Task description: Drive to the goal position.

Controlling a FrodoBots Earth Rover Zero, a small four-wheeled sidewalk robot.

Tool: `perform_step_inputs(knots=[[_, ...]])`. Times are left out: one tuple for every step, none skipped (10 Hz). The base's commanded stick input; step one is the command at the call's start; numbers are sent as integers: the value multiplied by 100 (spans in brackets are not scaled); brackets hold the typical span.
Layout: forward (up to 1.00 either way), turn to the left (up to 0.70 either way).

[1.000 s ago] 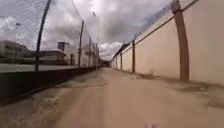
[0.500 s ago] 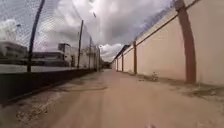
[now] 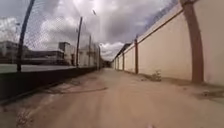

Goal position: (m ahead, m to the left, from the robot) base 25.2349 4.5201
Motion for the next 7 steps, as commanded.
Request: perform_step_inputs(knots=[[60, 0], [60, 0], [60, 0], [60, 0], [60, 0], [60, 0], [60, 0]])
